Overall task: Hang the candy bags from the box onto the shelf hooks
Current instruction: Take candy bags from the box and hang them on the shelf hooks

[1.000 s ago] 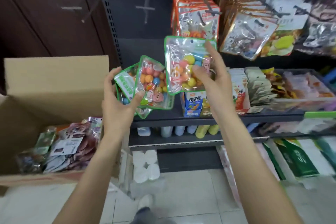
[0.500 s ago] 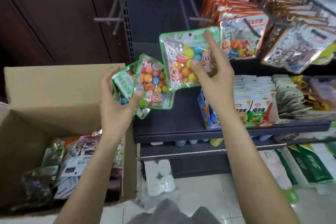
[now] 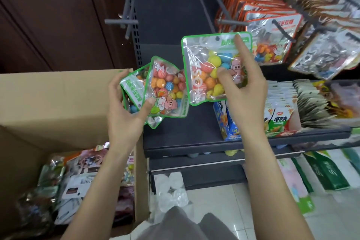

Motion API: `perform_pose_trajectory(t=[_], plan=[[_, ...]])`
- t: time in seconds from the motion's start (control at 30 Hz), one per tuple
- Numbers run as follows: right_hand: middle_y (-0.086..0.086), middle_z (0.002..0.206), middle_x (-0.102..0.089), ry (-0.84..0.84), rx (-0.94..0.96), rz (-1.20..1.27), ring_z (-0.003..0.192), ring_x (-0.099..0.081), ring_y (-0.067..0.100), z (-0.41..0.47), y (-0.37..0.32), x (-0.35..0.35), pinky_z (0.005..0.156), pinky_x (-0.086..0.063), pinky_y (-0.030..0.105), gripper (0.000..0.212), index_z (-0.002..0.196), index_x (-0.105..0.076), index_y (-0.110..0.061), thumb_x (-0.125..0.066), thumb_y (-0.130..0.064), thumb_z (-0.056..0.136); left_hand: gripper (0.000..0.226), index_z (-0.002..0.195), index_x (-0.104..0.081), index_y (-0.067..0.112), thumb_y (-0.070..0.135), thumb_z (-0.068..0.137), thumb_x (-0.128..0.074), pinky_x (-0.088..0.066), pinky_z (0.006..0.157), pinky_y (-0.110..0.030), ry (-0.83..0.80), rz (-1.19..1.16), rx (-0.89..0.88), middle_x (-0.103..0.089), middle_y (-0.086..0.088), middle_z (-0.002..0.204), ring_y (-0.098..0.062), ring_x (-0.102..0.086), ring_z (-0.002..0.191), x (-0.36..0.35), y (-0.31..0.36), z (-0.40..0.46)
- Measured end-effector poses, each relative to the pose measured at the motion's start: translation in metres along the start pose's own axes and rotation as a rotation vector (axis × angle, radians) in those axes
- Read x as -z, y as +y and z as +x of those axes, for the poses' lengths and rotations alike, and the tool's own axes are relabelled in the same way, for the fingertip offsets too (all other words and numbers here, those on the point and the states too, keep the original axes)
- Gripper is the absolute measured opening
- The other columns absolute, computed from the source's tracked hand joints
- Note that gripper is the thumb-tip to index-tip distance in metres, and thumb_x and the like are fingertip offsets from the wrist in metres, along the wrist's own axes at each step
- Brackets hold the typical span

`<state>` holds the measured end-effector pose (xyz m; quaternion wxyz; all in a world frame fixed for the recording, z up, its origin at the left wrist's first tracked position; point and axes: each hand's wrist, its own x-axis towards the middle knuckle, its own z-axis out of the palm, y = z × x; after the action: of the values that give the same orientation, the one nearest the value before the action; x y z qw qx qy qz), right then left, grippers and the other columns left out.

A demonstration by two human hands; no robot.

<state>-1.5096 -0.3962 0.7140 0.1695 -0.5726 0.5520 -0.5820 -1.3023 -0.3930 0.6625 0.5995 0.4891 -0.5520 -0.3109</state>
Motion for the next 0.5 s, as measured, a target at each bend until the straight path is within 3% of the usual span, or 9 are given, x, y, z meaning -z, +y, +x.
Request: perform_pose_trajectory(t=[0.07,0.17,0.23,0.27,0.33,0.43,0.5], plan=[[-0.033,0.112,-0.047,-0.004,-0.001,-0.014,0.11,-0.048,-0.015,0.002,0.0,-0.001,0.097,-0.036,0.011,0.058,0.143,-0.044,-0.03,-0.062,-0.024,0.088,0.064,0.128,-0.039,0.031,0.005,0.081,-0.074,-0.053,0.088,-0.025,0.006,-0.009,-0.002,-0.05,0.012,0.128,-0.009,-0.056,0.116,0.002,0.0,-0.002],[-0.018,0.106,-0.048,-0.007,0.02,-0.135,0.098,-0.044,-0.018,0.022,0.005,-0.012,0.086,-0.029,0.002,0.056,0.144,-0.042,-0.03,-0.062,-0.029,0.091,0.064,0.126,-0.04,0.035,0.005,0.08,-0.074,-0.054,0.083,-0.023,0.016,-0.012,0.012,-0.052,0.014,0.125,-0.008,-0.059,0.112,0.003,-0.001,-0.003],[-0.004,0.108,-0.05,-0.012,0.039,-0.237,0.094,-0.047,-0.002,0.048,0.011,-0.027,0.077,-0.032,0.008,0.054,0.145,-0.042,-0.026,-0.058,-0.033,0.094,0.065,0.125,-0.04,0.039,0.006,0.08,-0.074,-0.054,0.084,-0.027,0.043,-0.01,0.015,-0.055,0.013,0.124,-0.01,-0.06,0.11,0.004,-0.001,-0.002],[0.003,0.111,-0.051,-0.021,0.05,-0.31,0.096,-0.05,0.01,0.061,0.016,-0.036,0.077,-0.035,0.017,0.052,0.144,-0.042,-0.021,-0.055,-0.035,0.096,0.065,0.125,-0.04,0.039,0.006,0.08,-0.075,-0.054,0.086,-0.029,0.056,0.001,0.013,-0.055,0.017,0.122,-0.009,-0.06,0.11,0.005,-0.001,-0.001],[0.012,0.126,-0.048,-0.054,0.055,-0.441,0.103,-0.056,0.028,0.085,0.025,-0.057,0.082,-0.038,0.031,0.049,0.142,-0.042,-0.012,-0.049,-0.036,0.099,0.065,0.126,-0.04,0.038,0.008,0.081,-0.075,-0.053,0.089,-0.031,0.072,0.037,0.014,-0.055,0.021,0.122,-0.008,-0.06,0.111,0.009,-0.002,-0.001],[0.017,0.141,-0.037,-0.115,0.028,-0.425,0.106,-0.059,0.034,0.105,0.037,-0.08,0.086,-0.045,0.036,0.048,0.144,-0.038,-0.012,-0.049,-0.026,0.099,0.065,0.126,-0.04,0.041,0.011,0.081,-0.075,-0.056,0.087,-0.043,0.073,0.051,0.05,-0.057,0.004,0.125,-0.015,-0.062,0.11,0.013,-0.002,-0.003],[0.019,0.147,-0.032,-0.179,-0.019,-0.353,0.125,-0.048,0.033,0.106,0.043,-0.084,0.099,-0.039,0.035,0.056,0.148,-0.03,-0.012,-0.051,-0.023,0.098,0.064,0.125,-0.04,0.042,0.011,0.081,-0.075,-0.056,0.085,-0.043,0.077,0.053,0.052,-0.057,0.006,0.123,-0.016,-0.063,0.109,0.014,0.0,-0.004]])
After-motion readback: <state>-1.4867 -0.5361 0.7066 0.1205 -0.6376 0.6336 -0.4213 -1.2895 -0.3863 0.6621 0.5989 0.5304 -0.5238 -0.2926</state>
